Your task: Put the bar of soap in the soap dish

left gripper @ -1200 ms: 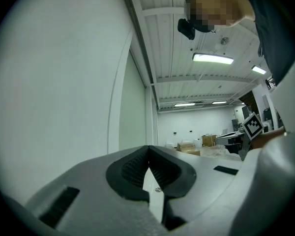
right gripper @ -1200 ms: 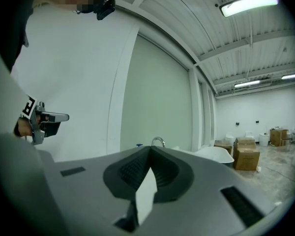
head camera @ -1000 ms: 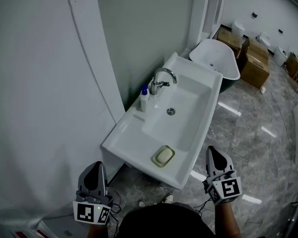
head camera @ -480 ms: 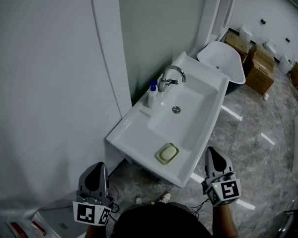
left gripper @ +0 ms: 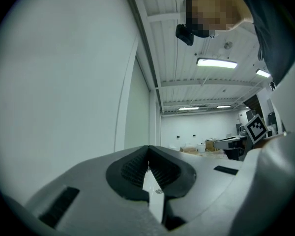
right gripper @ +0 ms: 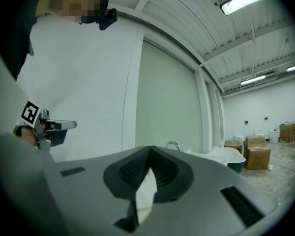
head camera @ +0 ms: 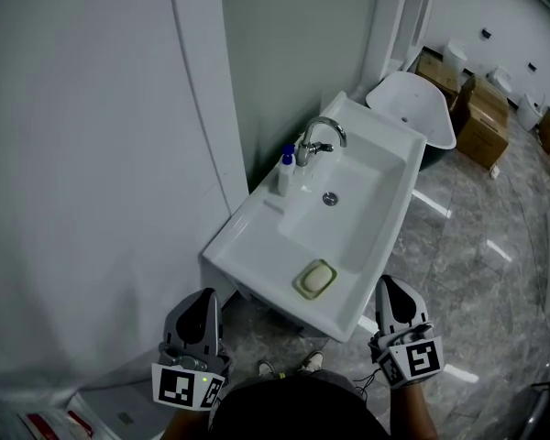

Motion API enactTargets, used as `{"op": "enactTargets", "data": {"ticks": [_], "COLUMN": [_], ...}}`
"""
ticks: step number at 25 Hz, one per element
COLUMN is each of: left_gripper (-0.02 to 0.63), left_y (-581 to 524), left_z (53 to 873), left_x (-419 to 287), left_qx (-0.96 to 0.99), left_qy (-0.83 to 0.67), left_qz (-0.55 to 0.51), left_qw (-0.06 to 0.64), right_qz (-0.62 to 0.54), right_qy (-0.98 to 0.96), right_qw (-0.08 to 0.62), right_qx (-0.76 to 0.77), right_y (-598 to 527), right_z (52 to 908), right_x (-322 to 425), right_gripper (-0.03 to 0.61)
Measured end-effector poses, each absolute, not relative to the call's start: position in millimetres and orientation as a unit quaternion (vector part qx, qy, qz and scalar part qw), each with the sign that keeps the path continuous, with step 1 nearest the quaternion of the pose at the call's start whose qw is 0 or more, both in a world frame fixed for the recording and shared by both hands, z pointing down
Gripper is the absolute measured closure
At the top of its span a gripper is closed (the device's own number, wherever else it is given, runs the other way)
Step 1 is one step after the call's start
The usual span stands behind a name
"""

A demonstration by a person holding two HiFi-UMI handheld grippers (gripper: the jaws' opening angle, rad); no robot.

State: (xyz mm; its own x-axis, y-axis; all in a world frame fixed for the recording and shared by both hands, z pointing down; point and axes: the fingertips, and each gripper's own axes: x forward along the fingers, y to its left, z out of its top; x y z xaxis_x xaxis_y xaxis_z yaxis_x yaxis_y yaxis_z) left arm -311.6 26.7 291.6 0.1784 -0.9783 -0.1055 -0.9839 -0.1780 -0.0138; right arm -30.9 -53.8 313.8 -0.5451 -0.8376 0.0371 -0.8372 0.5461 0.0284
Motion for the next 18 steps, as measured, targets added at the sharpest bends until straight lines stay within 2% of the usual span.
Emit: {"op": "enactTargets", "data": {"ticks": [13, 18], "left_gripper": [0.594, 0.594], "left_y": [15, 13], "left_z": [299, 300], "left_x": [-300, -296], "left_qx": [-0.786, -0.789], "left_qy": [0.617, 0.612], "left_qz": [0.031, 0.036], "left_qw": [0.041, 0.041], "right_qz": [0.004, -0.016], "right_qy": [-0.864, -0.871], "right_qw": [0.017, 0.043], "right_qx": [0.504, 0.488], "right_y": [-43, -36], "right_z": [317, 317], "right_x": [-14, -18], "right_gripper": [0.568, 0.568]}}
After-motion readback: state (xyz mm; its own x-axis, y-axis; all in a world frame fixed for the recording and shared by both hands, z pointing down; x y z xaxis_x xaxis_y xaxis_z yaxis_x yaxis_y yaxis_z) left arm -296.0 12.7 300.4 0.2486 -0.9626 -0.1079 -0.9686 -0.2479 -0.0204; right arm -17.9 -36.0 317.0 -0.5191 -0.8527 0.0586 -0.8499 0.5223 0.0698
